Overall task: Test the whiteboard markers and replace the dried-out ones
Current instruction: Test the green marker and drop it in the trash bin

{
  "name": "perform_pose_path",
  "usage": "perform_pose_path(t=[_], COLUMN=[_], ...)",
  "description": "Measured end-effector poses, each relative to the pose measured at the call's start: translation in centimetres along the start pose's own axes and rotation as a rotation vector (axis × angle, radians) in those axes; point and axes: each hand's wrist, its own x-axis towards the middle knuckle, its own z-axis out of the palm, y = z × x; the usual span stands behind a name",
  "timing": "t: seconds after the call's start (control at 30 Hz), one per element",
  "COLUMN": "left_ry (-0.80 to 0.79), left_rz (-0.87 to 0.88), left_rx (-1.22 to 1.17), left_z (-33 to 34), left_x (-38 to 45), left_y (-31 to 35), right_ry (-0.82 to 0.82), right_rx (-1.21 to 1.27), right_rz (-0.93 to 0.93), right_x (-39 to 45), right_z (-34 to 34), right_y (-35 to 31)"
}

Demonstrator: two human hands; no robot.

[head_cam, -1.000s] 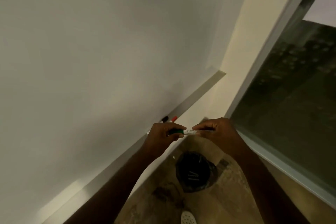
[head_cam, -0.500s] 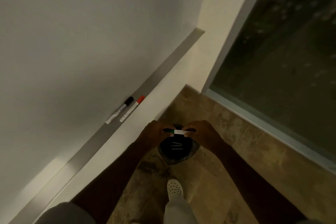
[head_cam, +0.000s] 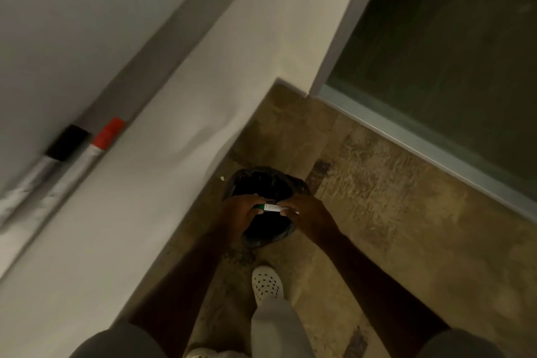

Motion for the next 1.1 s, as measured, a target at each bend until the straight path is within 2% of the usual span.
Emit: perform_pose_path(t=[0.17, 0.47, 0.73, 0.9, 1.0, 1.1], left_ry=[0.001, -0.013, 0.056, 0.058, 0.075, 0.111], left_rz=[-0.039, -0.166, -0.219, -0.192, -0.147, -0.115], left_rx=[0.036, 0.098, 0.11, 0.103, 0.132, 0.194], left_z=[6.1, 11.8, 15.0, 15.7, 16.1, 15.9], left_x=[3.7, 7.1, 8.8, 9.6, 9.8, 9.6], left_y=[-7.9, -12.8, -15.7, -17.3, -18.0, -17.8], right_ry=[0.037, 0.048, 0.008, -0.08, -0.038, 0.061], right_rx=[-0.083, -0.11, -0.184, -0.197, -0.191, -0.286], right_rz=[-0.093, -0.03, -0.019, 0.01, -0.035, -0.133], right_x=[4.2, 7.4, 9.0, 10.4, 10.4, 10.5], right_z=[7.0, 14.7, 17.4, 18.2, 18.4, 18.8], right_y=[7.2, 14.2, 16.1, 16.8, 16.8, 16.8])
